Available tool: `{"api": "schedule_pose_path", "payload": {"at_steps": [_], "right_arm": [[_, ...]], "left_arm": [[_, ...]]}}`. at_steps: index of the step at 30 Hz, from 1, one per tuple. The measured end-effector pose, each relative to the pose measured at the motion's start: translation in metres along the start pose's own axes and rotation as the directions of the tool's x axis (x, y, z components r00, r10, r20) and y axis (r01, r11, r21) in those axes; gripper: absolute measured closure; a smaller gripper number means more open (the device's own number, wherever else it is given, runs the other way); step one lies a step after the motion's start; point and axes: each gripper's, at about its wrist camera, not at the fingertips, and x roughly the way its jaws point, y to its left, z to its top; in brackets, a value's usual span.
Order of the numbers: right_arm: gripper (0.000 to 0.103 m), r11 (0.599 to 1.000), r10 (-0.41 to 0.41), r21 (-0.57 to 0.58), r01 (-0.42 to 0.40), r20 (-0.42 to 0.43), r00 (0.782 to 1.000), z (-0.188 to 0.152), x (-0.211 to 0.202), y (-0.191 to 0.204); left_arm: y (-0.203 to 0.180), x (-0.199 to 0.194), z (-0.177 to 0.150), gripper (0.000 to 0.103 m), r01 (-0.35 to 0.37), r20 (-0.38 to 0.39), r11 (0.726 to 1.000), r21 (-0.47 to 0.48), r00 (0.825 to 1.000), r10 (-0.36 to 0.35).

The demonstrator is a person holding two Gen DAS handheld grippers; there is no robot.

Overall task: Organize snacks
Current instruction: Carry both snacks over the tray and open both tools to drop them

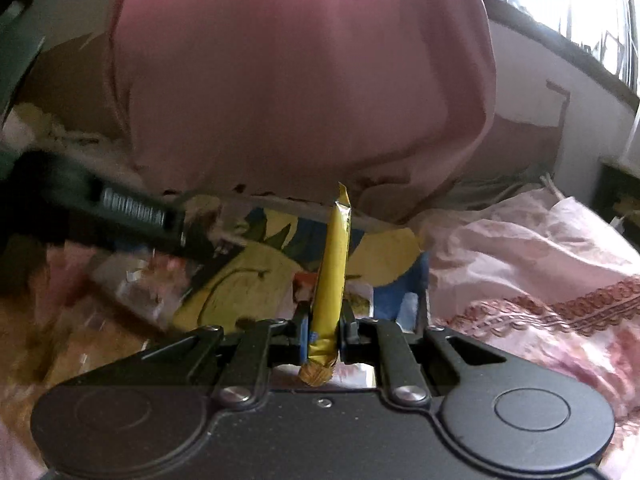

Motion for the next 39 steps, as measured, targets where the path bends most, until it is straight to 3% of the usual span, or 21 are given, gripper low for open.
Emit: {"api": "schedule_pose_path", "payload": {"at_steps": [6, 15, 30, 35, 39], "right_arm": [[0.089, 0.998, 0.042, 0.04, -0.04, -0.039, 0.998, 0.014, 0.045, 0.002], [0.089, 0.996, 0.065, 0.073, -0.057, -0.114, 0.991, 0.003, 0.077, 0.007], [0.084, 0.991, 0.065, 0.131, -0.042, -0.181, 0.981, -0.008, 0.086, -0.006], [0.077, 0.989, 0.058, 0.143, -0.03, -0.19, 0.98, -0.009, 0.084, -0.012], [0.069, 0.989, 0.04, 0.146, -0.011, -0.198, 0.979, -0.009, 0.079, -0.017]], "left_arm": [[0.022, 0.028, 0.008, 0.06, -0.017, 0.021, 1.0, -0.012, 1.0, 0.017], [0.029, 0.054, 0.0, 0.06, -0.02, 0.006, 1.0, 0.013, 1.0, 0.02], [0.02, 0.068, -0.014, 0.057, -0.035, -0.065, 0.999, 0.039, 0.997, 0.037], [0.018, 0.068, -0.018, 0.057, -0.038, -0.078, 0.999, 0.039, 0.996, 0.041], [0.015, 0.063, -0.018, 0.047, -0.029, -0.071, 0.999, 0.036, 0.997, 0.031]]}}
